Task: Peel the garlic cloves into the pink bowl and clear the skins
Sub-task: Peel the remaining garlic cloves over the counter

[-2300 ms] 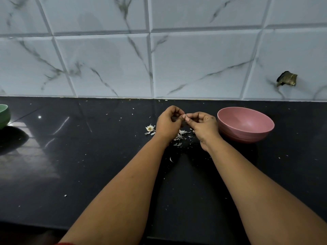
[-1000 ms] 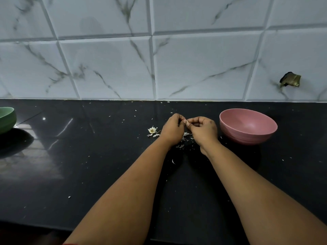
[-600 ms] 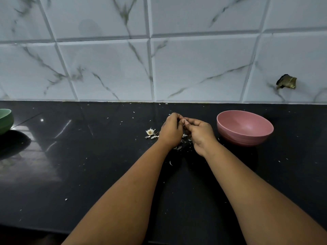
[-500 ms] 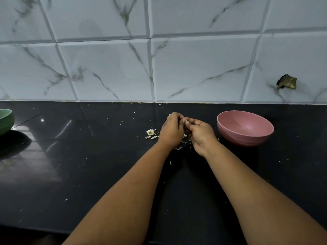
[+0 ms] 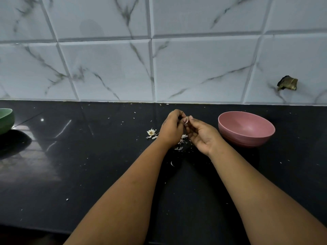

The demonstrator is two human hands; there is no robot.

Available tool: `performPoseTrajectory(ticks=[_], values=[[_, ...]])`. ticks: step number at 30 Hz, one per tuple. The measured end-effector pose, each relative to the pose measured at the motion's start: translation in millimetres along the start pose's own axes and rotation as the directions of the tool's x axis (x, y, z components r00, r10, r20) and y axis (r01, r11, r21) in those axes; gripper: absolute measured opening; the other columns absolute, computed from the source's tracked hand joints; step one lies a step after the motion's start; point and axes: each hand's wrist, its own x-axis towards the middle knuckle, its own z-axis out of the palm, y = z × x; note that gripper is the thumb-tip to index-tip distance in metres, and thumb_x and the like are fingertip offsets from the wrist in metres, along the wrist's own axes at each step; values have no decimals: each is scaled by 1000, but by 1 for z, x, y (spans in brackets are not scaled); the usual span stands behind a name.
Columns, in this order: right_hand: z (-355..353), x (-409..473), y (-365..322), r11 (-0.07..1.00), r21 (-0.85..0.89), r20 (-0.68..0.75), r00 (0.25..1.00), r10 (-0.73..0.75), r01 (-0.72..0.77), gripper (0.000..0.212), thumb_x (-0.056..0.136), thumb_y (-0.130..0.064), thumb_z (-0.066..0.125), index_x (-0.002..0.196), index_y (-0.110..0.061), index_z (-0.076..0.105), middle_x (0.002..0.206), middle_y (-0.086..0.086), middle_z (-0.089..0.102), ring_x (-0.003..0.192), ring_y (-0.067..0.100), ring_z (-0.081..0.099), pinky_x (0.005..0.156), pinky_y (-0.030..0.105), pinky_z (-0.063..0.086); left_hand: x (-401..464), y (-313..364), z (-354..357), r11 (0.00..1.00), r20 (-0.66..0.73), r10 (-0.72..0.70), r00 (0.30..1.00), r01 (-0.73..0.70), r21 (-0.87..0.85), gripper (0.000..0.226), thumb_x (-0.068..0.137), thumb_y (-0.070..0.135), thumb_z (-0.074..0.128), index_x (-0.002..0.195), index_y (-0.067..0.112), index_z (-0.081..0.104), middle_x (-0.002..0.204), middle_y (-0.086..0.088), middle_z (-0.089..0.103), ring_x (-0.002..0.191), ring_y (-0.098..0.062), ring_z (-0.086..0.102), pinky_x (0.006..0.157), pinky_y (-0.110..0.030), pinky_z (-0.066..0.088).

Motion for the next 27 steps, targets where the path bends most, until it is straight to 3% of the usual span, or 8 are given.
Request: performPoseTrajectory(ticks=[3,7,17,22,27], values=[[-3,0,-3,1000,-14,57,998,4,-3,6,92,-7,60,92,-8,66,78,1,70,67,5,67,62,13,54,1,-2,-5,998,47,51,998,-50,-22,6,96,13,51,92,17,52,87,2,59,71,-12,52,67,-29,45],[-6,1,-6,999,14,112,993,27,-29,9,92,-1,56,91,-5,64,72,2,72,66,6,69,62,13,54,3,-2,-7,997,28,78,997,-78,11,8,94,9,53,90,17,53,80,8,56,66,-8,49,63,-26,42],[-8,3,-12,995,94,30,999,28,-31,7,90,2,58,87,0,64,79,11,71,68,13,71,60,16,56,1,1,-10,997,53,79,995,-79,-2,6,94,9,54,93,14,55,83,12,60,65,2,50,62,-18,39],[-6,4,-9,998,57,7,1000,-5,4,8,92,2,55,90,-2,62,72,9,73,65,11,71,57,15,55,1,-1,-7,999,-26,32,999,-32,-19,7,92,3,53,93,10,54,85,7,65,67,4,54,64,-19,42],[0,5,-5,997,79,-42,999,-21,24,8,92,4,54,87,0,59,73,12,71,62,14,71,54,17,55,0,3,-4,998,-66,-31,997,28,-49,7,93,4,51,93,10,51,90,0,65,84,-23,61,72,-35,48]])
